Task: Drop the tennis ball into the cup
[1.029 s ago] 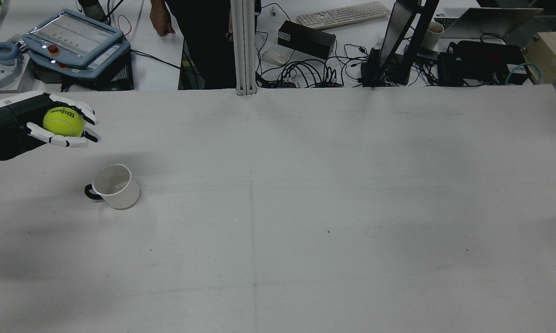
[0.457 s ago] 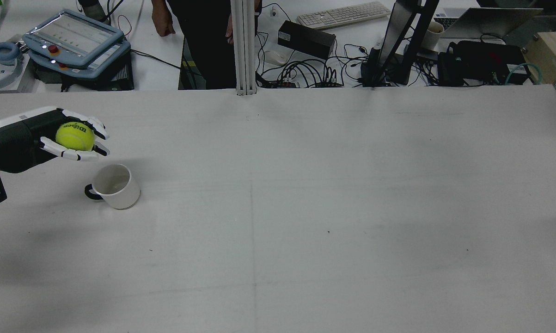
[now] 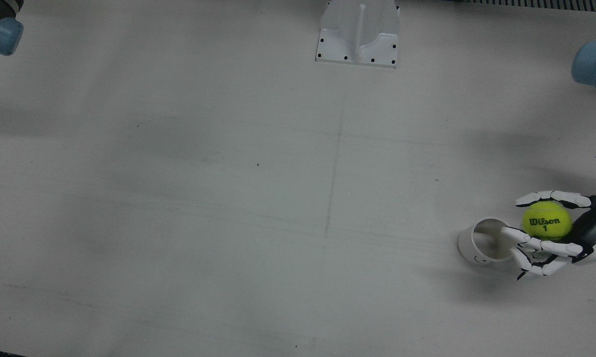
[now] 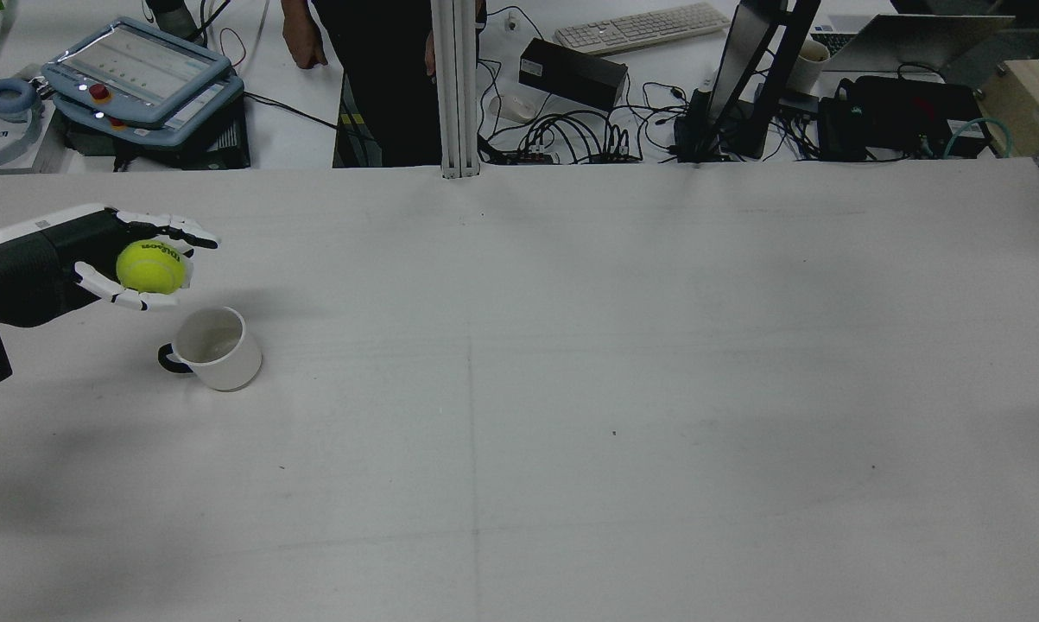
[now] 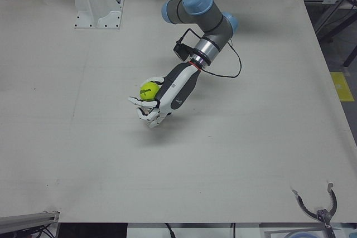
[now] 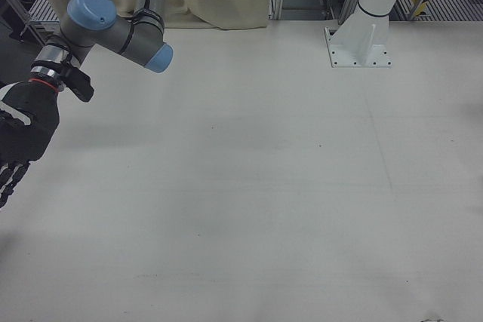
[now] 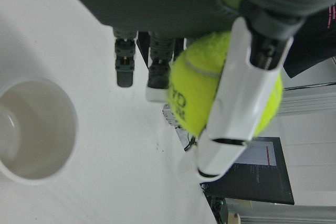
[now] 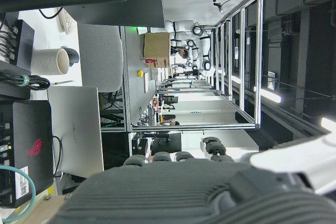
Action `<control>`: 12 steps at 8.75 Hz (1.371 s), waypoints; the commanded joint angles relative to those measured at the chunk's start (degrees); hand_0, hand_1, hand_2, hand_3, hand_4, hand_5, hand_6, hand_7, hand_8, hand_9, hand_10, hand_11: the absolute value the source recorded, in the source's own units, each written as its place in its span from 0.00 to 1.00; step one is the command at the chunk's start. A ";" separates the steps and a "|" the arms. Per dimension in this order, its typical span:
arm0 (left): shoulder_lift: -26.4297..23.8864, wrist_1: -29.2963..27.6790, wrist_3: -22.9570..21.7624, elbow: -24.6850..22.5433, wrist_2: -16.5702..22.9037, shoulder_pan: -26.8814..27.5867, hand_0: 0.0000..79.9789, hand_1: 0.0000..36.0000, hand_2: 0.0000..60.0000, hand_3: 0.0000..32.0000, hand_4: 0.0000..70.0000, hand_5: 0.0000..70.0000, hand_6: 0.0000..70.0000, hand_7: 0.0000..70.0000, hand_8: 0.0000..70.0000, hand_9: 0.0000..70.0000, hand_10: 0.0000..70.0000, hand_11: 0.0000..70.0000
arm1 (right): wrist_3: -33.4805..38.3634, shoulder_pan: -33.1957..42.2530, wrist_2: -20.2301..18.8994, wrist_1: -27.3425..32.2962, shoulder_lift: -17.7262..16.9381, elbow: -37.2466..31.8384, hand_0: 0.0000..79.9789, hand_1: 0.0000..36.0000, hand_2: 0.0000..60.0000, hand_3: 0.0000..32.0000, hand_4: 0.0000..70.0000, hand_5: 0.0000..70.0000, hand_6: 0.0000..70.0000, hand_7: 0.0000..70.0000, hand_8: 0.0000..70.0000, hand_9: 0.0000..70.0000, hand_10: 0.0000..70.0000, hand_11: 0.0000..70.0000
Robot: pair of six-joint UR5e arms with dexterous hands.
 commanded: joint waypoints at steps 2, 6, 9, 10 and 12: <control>1.26 -3.29 -0.13 -0.02 0.14 0.06 0.86 1.00 1.00 0.00 0.14 0.14 0.01 0.00 0.00 0.00 0.00 0.00 | 0.00 0.00 0.00 0.00 0.00 0.00 0.00 0.00 0.00 0.00 0.00 0.00 0.00 0.00 0.00 0.00 0.00 0.00; 2.23 -2.17 -0.75 -3.25 0.76 -6.65 0.75 1.00 0.83 0.00 0.10 0.12 0.00 0.00 0.00 0.00 0.00 0.00 | 0.00 0.00 0.00 0.00 0.00 0.00 0.00 0.00 0.00 0.00 0.00 0.00 0.00 0.00 0.00 0.00 0.00 0.00; 1.88 2.50 0.65 -4.50 3.91 -21.46 0.58 0.58 0.49 0.00 0.00 0.04 0.00 0.00 0.00 0.00 0.00 0.00 | 0.00 0.09 0.00 0.00 0.00 0.00 0.00 0.00 0.00 0.00 0.00 0.00 0.00 0.00 0.00 0.00 0.00 0.00; 2.40 4.07 0.66 -6.07 3.92 -21.56 0.42 0.46 0.62 0.00 0.00 0.02 0.00 0.00 0.00 0.00 0.00 0.00 | 0.00 0.09 0.00 0.00 0.00 0.00 0.00 0.00 0.00 0.00 0.00 0.00 0.00 0.00 0.00 0.00 0.00 0.00; 3.71 5.05 0.66 -7.40 4.27 -24.71 0.02 0.31 0.72 0.00 0.00 0.00 0.00 0.00 0.00 0.00 0.00 0.00 | 0.00 0.00 0.00 0.00 0.00 -0.18 0.00 0.00 0.00 0.00 0.00 0.00 0.00 0.00 0.00 0.00 0.00 0.00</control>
